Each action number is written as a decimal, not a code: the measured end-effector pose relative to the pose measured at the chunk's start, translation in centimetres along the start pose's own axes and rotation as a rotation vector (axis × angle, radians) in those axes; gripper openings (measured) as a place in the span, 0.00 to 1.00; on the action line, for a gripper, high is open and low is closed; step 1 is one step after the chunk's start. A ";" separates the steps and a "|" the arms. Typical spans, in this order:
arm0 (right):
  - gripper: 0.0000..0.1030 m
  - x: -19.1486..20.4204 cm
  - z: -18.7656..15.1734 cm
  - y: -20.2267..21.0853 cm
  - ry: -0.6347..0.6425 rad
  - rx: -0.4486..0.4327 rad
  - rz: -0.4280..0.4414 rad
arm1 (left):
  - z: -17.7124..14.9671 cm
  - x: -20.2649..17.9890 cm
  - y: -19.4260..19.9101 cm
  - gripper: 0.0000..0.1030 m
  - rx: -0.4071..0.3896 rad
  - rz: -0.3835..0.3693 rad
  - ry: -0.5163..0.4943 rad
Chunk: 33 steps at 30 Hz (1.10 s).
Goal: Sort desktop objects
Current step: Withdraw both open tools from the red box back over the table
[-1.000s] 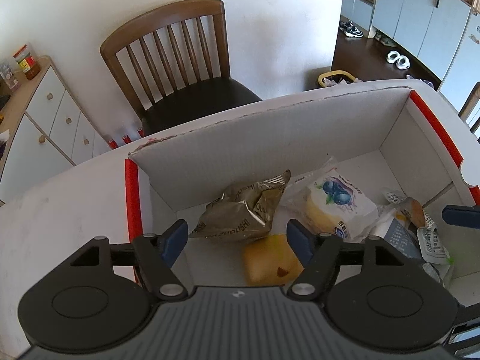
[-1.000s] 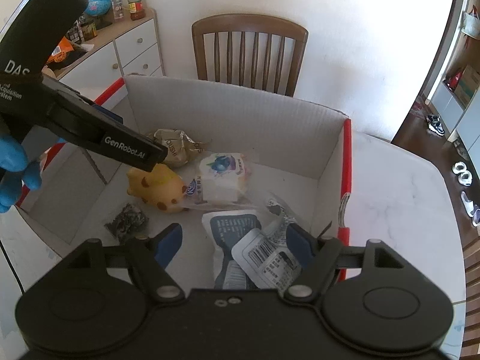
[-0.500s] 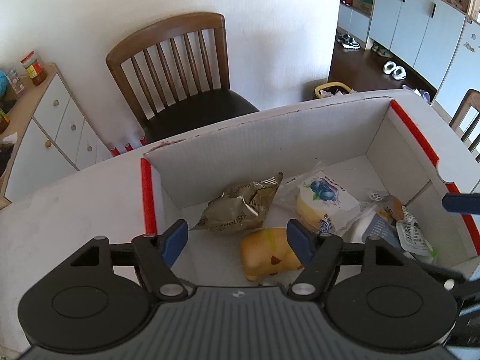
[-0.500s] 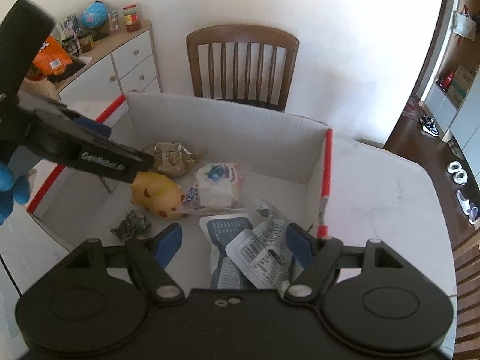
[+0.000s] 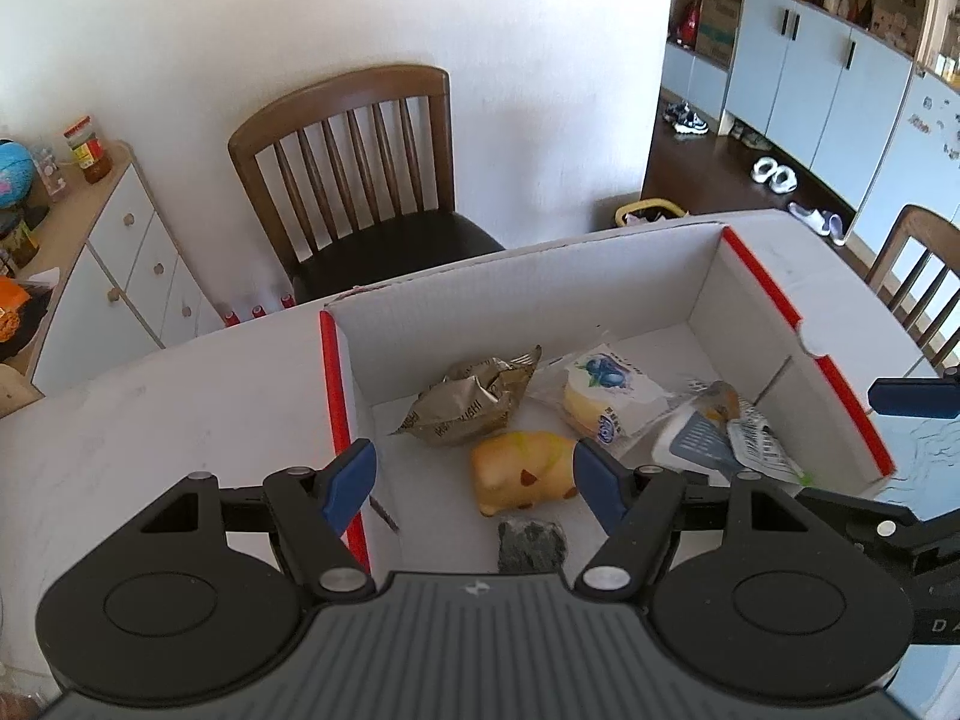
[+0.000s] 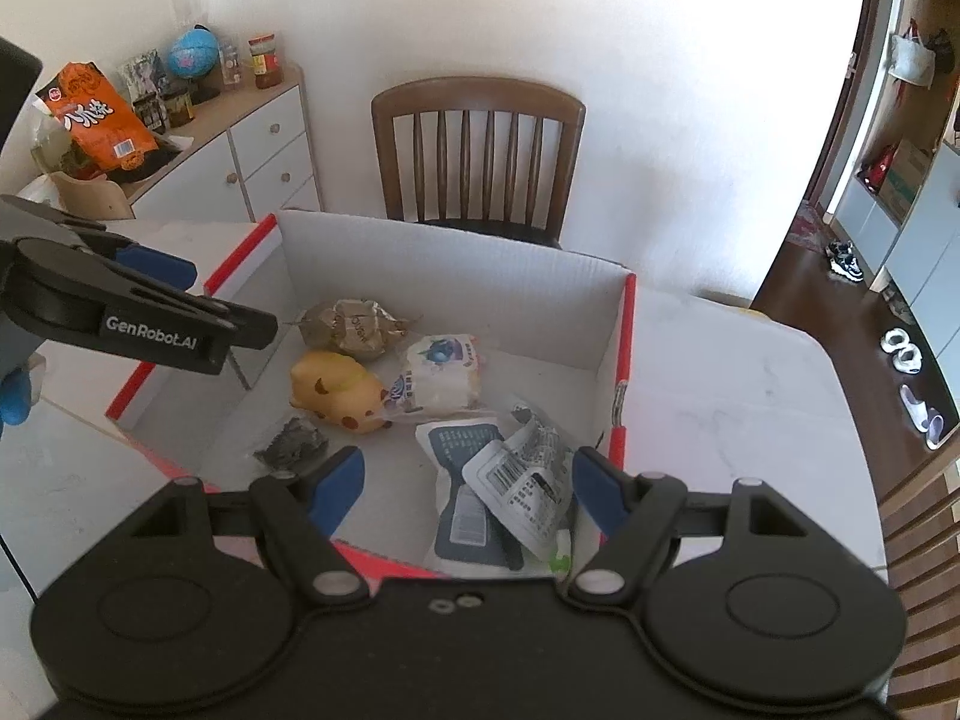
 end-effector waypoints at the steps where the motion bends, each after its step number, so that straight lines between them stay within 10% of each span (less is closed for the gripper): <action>1: 0.74 0.1 0.0 0.3 -0.001 -0.004 -0.002 | -0.1 0.0 0.4 0.70 -0.006 -0.001 -0.001; 33: 0.74 4.3 -3.2 9.9 -0.027 -0.149 0.011 | -6.7 -1.7 12.3 0.70 -0.159 -0.121 -0.013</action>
Point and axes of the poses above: each gripper's, at about its wrist camera, not at the fingertips, and y roughly against the way its jaws point, x to its left, z to its top, the point moved 8 cm from there along -y, roughly the way its jaws point, and after that the axes turned 6 degrees about z, right-handed, at the moved point
